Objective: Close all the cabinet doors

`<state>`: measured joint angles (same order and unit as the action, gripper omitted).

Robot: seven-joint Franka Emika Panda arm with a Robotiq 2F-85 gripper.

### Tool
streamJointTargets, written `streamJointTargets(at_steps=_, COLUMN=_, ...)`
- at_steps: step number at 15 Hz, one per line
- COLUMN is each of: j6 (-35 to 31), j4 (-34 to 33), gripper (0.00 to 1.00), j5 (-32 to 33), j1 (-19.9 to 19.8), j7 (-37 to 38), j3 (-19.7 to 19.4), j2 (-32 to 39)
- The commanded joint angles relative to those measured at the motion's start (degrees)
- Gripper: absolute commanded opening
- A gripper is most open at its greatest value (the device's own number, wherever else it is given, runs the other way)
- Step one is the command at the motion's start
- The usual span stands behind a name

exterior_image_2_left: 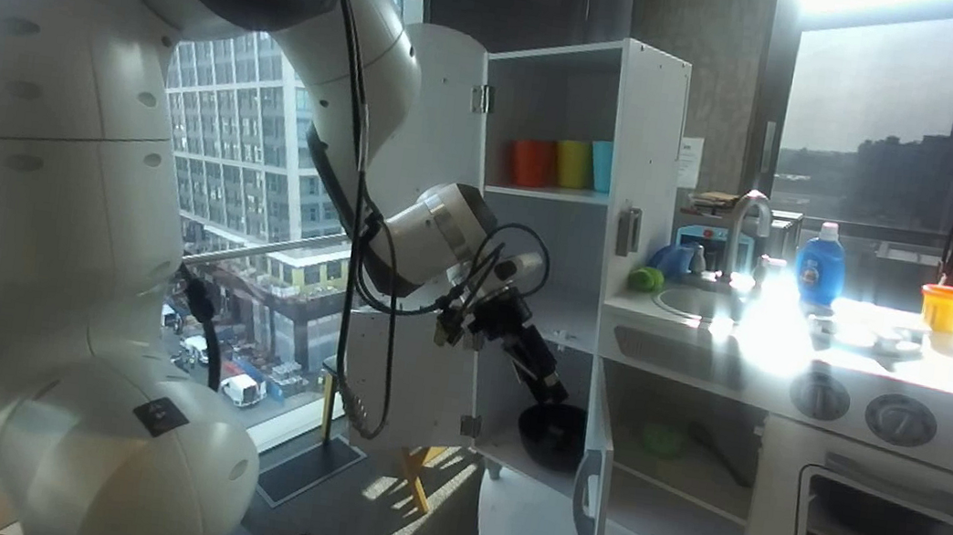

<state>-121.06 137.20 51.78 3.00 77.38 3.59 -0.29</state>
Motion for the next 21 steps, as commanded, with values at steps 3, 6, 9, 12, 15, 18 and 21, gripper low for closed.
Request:
streamJointTargets(at_steps=3, j6=-3.62, j4=-0.4, gripper=1.0, j5=4.42, j1=-1.62, j7=-0.7, j3=-2.24, j2=4.71)
streamJointTargets(at_steps=6, j6=-16.55, j4=0.45, gripper=1.0, j5=6.64, j1=-4.47, j7=-10.56, j3=-5.09, j2=6.31)
streamJointTargets(at_steps=9, j6=-25.43, j4=0.34, gripper=1.0, j5=9.29, j1=-6.7, j7=-18.52, j3=-7.56, j2=7.85)
streamJointTargets(at_steps=12, j6=-30.06, j4=0.17, gripper=1.0, j5=15.29, j1=-8.03, j7=-21.06, j3=-9.93, j2=7.96)
streamJointTargets(at_steps=15, j6=-34.48, j4=-1.09, gripper=1.0, j5=21.59, j1=-9.29, j7=-20.43, j3=-11.4, j2=8.88)
streamJointTargets(at_steps=18, j6=-39.65, j4=-2.39, gripper=1.0, j5=24.31, j1=-10.35, j7=-19.79, j3=-12.16, j2=10.56)
streamJointTargets(at_steps=21, j6=-44.74, j4=-4.98, gripper=1.0, j5=24.62, j1=-11.39, j7=-20.41, j3=-12.37, j2=13.45)
